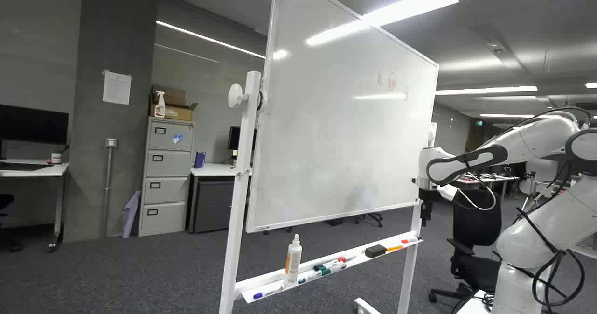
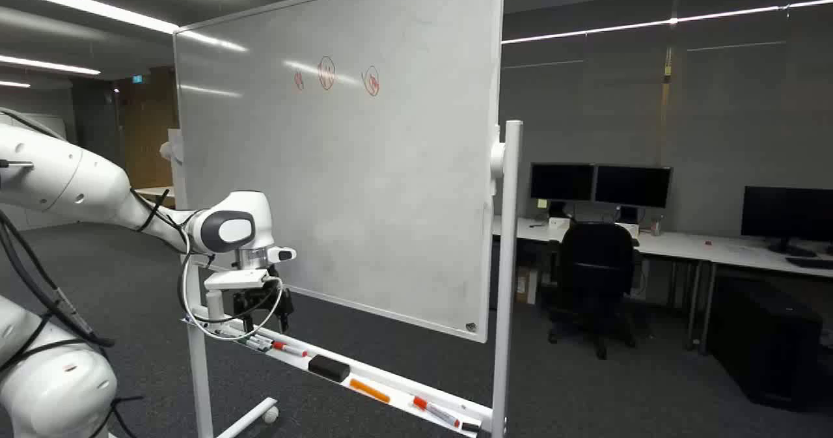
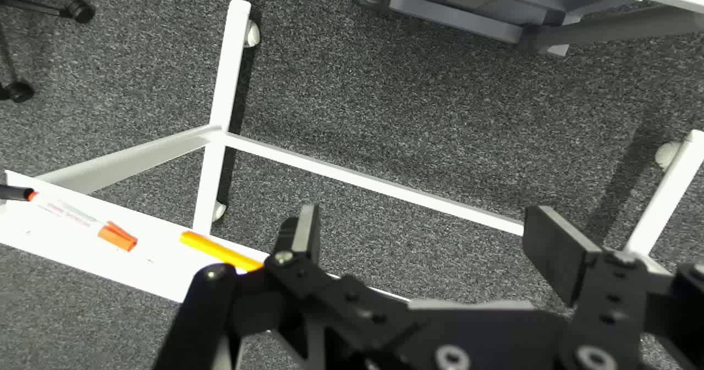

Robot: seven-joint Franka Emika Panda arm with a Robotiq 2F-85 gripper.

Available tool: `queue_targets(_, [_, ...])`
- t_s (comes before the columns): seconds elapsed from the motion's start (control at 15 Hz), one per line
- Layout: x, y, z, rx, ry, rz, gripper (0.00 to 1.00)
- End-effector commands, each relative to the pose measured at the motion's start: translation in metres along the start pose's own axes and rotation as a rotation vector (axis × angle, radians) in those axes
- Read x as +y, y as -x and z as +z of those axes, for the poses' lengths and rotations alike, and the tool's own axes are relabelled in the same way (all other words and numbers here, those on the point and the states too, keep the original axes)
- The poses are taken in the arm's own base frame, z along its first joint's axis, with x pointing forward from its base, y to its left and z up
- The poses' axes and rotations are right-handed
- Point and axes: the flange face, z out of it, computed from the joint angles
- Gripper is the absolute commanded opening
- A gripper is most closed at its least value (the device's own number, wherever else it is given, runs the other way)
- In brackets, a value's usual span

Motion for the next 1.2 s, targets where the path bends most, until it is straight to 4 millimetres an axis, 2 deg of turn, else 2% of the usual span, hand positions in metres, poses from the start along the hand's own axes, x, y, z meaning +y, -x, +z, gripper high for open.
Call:
queue_targets(0.0, [0.000,0.000,0.000,-0.002,-0.001,0.000,1.00])
queue_targets(0.33, [0.002,-0.004,0.001,0.004,0.008,0.023,1.00])
queue_targets(0.53, [0.008,-0.013,0.012,-0.006,0.010,0.154,1.00])
queue_targets(0.67, [0.012,-0.020,0.024,-0.009,-0.019,0.284,1.00])
queue_targets(1.13, [0.026,-0.030,0.087,-0.152,-0.258,0.581,1.00])
